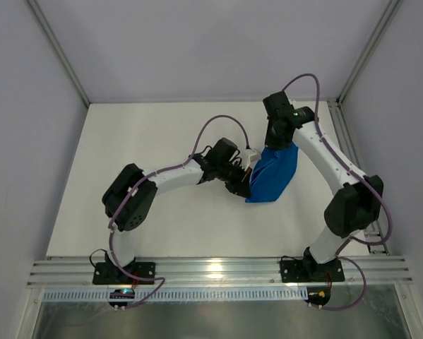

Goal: Fold the napkin into a case and place the utensils inside
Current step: Turn over the upper triangle folded napkin at the center of the board, then move the lower triangle-folded napkin to the center of the board.

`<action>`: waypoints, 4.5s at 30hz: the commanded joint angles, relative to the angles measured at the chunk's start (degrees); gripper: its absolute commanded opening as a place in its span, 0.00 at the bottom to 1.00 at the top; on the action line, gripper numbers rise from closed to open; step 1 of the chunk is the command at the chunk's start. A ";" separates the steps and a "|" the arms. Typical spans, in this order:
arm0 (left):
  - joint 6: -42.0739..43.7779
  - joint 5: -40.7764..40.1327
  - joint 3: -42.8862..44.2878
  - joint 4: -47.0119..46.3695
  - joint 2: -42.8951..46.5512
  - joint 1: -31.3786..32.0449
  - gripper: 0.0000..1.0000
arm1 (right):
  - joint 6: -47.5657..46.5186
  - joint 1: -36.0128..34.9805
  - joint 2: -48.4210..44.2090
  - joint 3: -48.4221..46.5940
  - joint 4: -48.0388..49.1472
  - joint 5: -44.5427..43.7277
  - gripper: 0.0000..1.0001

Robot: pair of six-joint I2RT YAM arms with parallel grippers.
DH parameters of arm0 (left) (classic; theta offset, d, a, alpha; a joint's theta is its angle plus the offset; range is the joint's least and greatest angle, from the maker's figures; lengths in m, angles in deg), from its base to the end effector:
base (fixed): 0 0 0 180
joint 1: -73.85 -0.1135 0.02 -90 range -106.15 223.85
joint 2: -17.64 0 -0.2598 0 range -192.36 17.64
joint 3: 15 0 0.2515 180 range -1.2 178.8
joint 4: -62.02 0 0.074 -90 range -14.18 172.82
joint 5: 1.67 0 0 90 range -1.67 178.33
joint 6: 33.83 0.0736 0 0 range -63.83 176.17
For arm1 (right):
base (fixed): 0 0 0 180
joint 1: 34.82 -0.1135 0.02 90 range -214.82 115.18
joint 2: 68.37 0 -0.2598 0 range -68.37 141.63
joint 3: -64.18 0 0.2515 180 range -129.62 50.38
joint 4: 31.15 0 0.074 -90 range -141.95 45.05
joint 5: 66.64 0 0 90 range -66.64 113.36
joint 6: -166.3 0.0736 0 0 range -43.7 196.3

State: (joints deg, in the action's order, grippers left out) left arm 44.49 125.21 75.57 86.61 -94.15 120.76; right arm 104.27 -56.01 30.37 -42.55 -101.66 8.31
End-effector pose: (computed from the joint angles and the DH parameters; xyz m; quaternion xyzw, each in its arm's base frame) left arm 0.2707 -0.3541 0.1684 0.3794 0.8018 -0.4302 0.1678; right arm 0.3570 0.1179 0.2765 0.0880 0.9595 -0.0177 0.2670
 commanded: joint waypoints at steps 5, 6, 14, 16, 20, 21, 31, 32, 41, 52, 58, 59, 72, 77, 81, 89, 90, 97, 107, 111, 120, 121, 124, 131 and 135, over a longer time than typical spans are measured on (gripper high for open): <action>8.69 2.49 8.65 10.47 5.18 8.35 0.00 | 0.42 0.97 -21.62 3.96 -8.76 -10.43 0.04; 8.87 2.93 10.05 10.92 5.09 9.06 0.00 | 0.77 1.15 -23.66 4.68 -9.38 -11.14 0.04; 8.70 5.99 19.27 13.30 0.62 16.00 0.00 | 3.67 1.68 -37.91 5.04 -23.16 -18.25 0.04; 8.08 7.41 22.78 12.86 -0.97 17.06 0.00 | 4.55 1.68 -39.93 4.25 -25.81 -20.97 0.04; 2.12 11.54 27.45 10.23 -6.32 17.68 0.00 | 5.96 1.85 -40.21 5.03 -30.03 -23.80 0.04; 1.84 11.72 27.99 9.78 -6.86 17.68 0.00 | 6.22 1.85 -39.59 5.47 -30.48 -24.23 0.04; -12.12 18.58 12.72 -13.91 -7.30 7.96 0.00 | 1.39 3.87 -18.88 13.32 -9.33 -16.69 0.04; -13.18 18.49 11.66 -15.08 -7.57 6.71 0.00 | 1.30 3.70 -12.06 11.82 -8.17 -14.33 0.04; -20.49 16.29 2.07 -18.26 -10.38 -6.92 0.00 | 0.86 -3.59 20.60 -11.03 -1.48 -5.61 0.04; -12.84 14.27 -5.84 -6.57 -7.48 -12.37 0.00 | 5.51 -9.30 32.57 -24.23 8.00 1.77 0.04; -9.86 12.34 -9.36 -3.50 -5.37 -14.75 0.00 | 8.15 -11.06 34.50 -23.71 12.14 3.88 0.04; -9.07 12.16 -9.36 -1.40 -5.20 -14.75 0.00 | 8.59 -11.33 34.76 -23.36 12.76 3.97 0.04; -4.41 6.36 -12.88 2.39 -1.33 -15.89 0.00 | 9.39 -12.74 31.08 -24.58 15.31 2.83 0.50; -2.38 4.17 -12.52 5.38 -0.36 -16.07 0.02 | 8.60 -11.07 27.48 -23.71 14.61 2.92 0.60; -0.10 2.14 -12.35 6.79 0.60 -16.07 0.03 | 7.72 -9.93 24.93 -22.92 14.87 3.27 0.66; 0.69 -0.05 -12.35 7.93 1.92 -16.15 0.11 | 6.31 -7.73 19.22 -15.75 14.78 2.66 0.66; 0.87 -0.41 -12.44 8.02 2.27 -16.15 0.13 | 6.22 -7.55 16.25 -12.84 16.70 2.05 0.66; 1.40 -1.73 -12.35 10.13 5.35 -16.16 0.43 | 8.24 -7.55 4.47 9.32 25.06 2.57 0.61; 6.76 -8.58 -11.21 18.30 12.64 -17.56 0.70 | 7.90 -6.76 -4.07 19.70 26.65 2.48 0.53; 7.99 -11.65 -11.21 17.43 13.79 -18.35 0.68 | 7.54 -4.74 -8.99 25.41 26.65 2.04 0.53; 6.05 -10.95 -6.19 17.07 9.31 -15.55 0.38 | 8.25 0.01 -17.79 40.71 28.93 2.66 0.53; 6.67 -11.39 -6.63 17.16 9.57 -13.97 0.38 | 8.24 0.27 -18.14 41.50 29.02 2.66 0.53; 9.22 -12.89 -7.95 18.91 10.10 -10.55 0.40 | 8.42 0.97 -19.72 45.01 30.34 3.35 0.52; 11.50 -18.59 -8.74 20.15 7.72 -7.19 0.49 | 8.24 1.06 -22.62 47.57 29.99 3.27 0.48; 13.87 -20.79 -7.78 20.50 6.85 -4.04 0.50 | 8.51 1.06 -23.85 48.89 29.99 3.80 0.45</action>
State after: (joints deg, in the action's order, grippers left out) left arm 55.38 107.75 67.07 106.54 -86.85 114.77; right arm 112.44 -55.16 8.45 5.41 -73.23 12.07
